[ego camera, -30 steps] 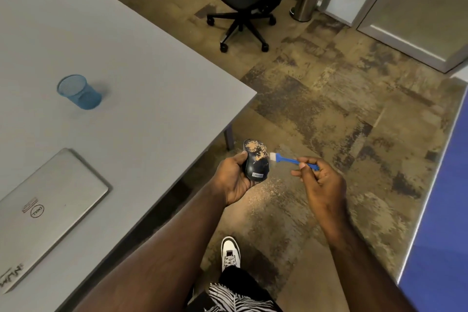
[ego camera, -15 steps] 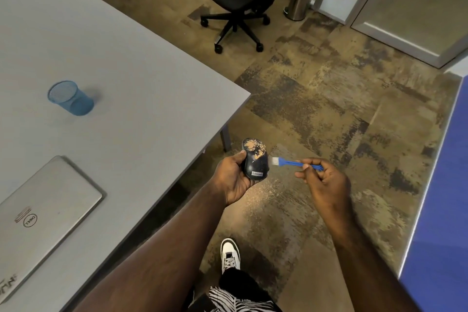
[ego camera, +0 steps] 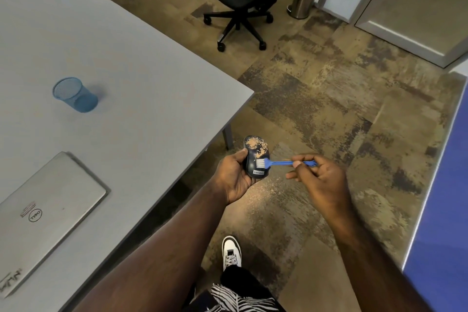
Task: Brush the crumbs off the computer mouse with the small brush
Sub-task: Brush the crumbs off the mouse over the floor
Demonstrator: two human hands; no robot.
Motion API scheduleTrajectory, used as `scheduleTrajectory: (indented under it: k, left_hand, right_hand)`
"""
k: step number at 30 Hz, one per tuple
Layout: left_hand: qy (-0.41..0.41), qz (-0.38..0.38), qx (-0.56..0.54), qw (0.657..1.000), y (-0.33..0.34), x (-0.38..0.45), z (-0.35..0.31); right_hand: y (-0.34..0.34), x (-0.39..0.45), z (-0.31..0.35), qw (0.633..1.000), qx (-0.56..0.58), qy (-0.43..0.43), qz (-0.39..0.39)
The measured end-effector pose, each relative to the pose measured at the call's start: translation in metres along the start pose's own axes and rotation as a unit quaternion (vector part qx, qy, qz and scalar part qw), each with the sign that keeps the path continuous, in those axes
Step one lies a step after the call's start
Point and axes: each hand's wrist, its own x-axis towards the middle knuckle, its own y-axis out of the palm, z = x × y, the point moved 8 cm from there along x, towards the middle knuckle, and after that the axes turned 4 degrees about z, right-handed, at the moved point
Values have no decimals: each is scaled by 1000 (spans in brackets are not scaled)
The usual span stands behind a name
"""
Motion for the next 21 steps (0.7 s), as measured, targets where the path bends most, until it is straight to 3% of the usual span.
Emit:
scheduleTrajectory:
  k: [2, 8, 12, 15, 21]
  left_hand:
    - [-1, -4, 1, 1000, 1, 0, 2]
    - [2, -10, 2, 1000, -1, -3, 3]
    - [7, -15, 18, 1000, -2, -3, 5]
    - [2, -16, 25, 1000, 2, -4, 9]
    - [-10, -2, -2, 1000, 1, -4, 16]
  right_hand:
    - [8, 0, -2, 999, -36, 16, 12]
    - [-25, 6, -8, 991, -54, 49, -110]
    - [-6, 2, 1, 999, 1, 12, -39]
    - [10, -1, 0, 1000, -23, 11, 7]
    - [-23, 9, -8, 993, -32, 46, -105]
